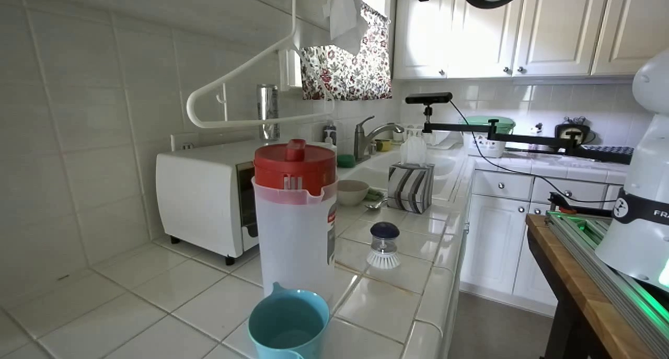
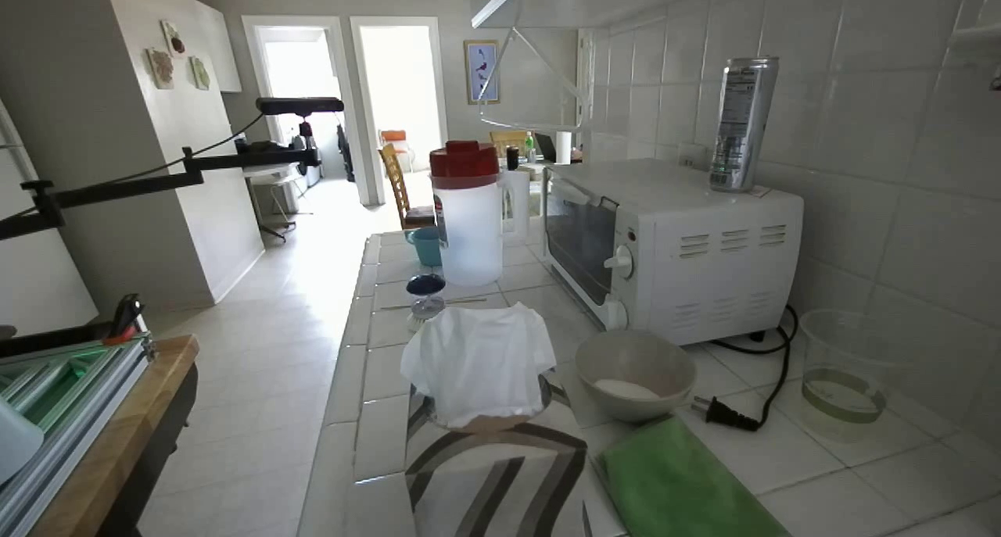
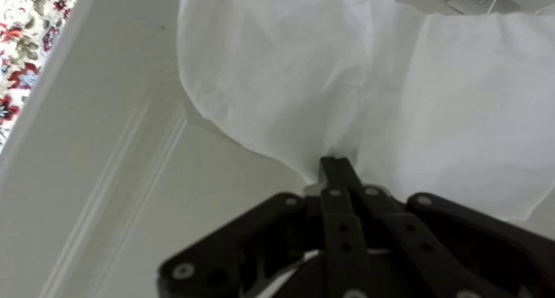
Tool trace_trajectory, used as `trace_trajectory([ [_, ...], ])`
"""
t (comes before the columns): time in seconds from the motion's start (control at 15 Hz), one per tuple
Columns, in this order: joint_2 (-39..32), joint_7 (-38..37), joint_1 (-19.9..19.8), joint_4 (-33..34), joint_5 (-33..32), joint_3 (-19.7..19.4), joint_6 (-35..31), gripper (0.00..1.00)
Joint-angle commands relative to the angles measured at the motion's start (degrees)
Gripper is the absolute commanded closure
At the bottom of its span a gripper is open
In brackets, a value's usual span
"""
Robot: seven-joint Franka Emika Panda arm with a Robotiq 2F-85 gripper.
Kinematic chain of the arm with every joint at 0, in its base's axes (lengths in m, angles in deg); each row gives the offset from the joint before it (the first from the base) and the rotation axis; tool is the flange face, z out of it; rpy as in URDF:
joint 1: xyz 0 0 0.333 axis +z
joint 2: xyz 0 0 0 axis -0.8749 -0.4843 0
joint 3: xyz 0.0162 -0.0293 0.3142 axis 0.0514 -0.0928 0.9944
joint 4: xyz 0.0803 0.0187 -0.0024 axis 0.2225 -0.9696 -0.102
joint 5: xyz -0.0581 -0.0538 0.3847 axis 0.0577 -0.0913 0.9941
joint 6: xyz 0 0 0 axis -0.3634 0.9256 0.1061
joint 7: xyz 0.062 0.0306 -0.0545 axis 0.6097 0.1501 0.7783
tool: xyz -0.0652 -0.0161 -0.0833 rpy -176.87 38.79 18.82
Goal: Wipe the cabinet door with the white cloth
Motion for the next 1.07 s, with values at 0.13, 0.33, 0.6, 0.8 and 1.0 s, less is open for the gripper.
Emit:
trace_trajectory([
  [0.13,-1.14,0.85,-2.55,3.01,-0.73,2.43,-1.73,1.00],
  [0.33,-1.01,0.93,-2.97,4.10,-0.74,3.03,-1.88,1.00],
  [0.6,-0.18,0.91,-3.04,5.39,-0.68,3.04,-2.53,1.00],
  [0.8,0.55,0.80,-3.22,6.03,-0.59,3.04,-3.08,1.00],
  [1.0,1.25,0.85,-3.43,6.73,-0.59,2.85,-3.52,1.00],
])
